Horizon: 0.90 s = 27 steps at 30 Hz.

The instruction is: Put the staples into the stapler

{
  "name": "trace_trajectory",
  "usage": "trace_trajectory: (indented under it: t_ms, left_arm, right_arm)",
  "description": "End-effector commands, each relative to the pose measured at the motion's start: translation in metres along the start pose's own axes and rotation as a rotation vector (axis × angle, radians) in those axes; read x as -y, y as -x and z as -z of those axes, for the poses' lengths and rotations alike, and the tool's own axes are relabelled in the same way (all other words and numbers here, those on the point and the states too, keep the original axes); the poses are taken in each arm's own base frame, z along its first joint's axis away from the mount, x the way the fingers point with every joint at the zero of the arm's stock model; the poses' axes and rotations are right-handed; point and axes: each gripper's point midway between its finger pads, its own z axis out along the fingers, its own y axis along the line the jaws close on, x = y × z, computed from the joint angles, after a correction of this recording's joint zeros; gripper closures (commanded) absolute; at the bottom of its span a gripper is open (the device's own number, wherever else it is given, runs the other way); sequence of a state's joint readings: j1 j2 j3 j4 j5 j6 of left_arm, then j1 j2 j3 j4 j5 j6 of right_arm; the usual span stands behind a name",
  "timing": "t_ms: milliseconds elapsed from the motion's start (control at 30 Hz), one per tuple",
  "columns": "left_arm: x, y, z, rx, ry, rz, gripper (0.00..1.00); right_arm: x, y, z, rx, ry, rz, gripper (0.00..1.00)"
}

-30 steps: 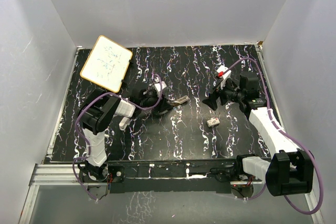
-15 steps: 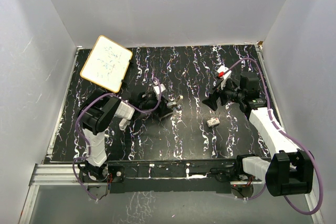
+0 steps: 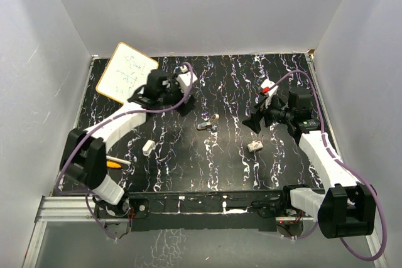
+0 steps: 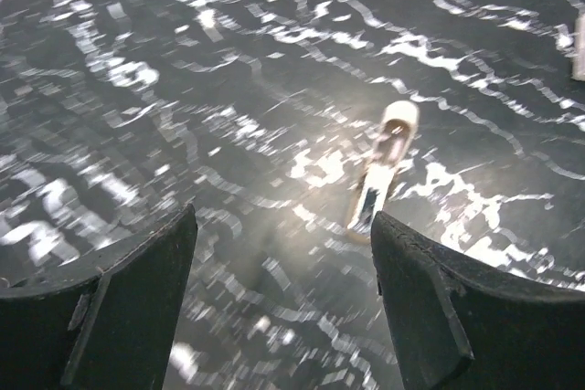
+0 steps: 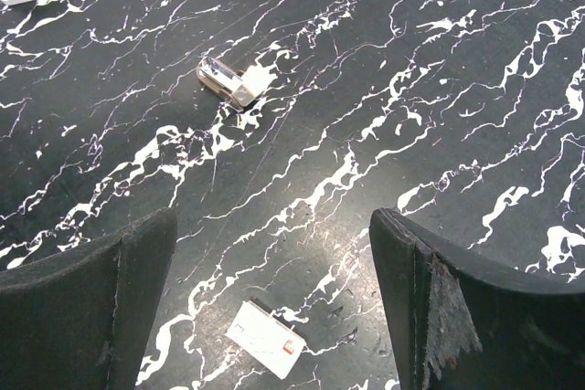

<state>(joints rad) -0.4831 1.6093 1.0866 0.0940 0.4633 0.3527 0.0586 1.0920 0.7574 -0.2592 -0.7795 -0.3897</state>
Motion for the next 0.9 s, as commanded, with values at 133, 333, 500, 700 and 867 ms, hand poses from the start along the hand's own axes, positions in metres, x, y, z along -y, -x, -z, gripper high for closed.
trace_trajectory:
  t_ms: [133, 333, 500, 700, 867]
  left_arm:
    - [-0.009, -0.135, 0.143, -0.565, 0.199, 0.153, 0.24]
    - [0.013, -0.186, 0.177, -0.722, 0.24, 0.201, 0.19]
    - [0.025, -0.21, 0.174, -0.761, 0.193, 0.209, 0.22]
    - [0.031, -0.211, 0.154, -0.707, 0.089, 0.18, 0.53]
    - [0.039, -0.192, 0.131, -0.645, -0.055, 0.17, 0.81]
  right_arm:
    - [-0.003, 0.025, 0.004, 0.067, 0.022, 0.046, 0.11]
    - [-0.002, 0.022, 0.003, 0.059, 0.025, 0.045, 0.11]
    - [-0.002, 0.019, 0.002, 0.051, 0.026, 0.04, 0.11]
    - [-0.001, 0.018, 0.002, 0.047, 0.019, 0.039, 0.11]
    - [0.0, 0.017, 0.003, 0.044, 0.012, 0.041, 0.11]
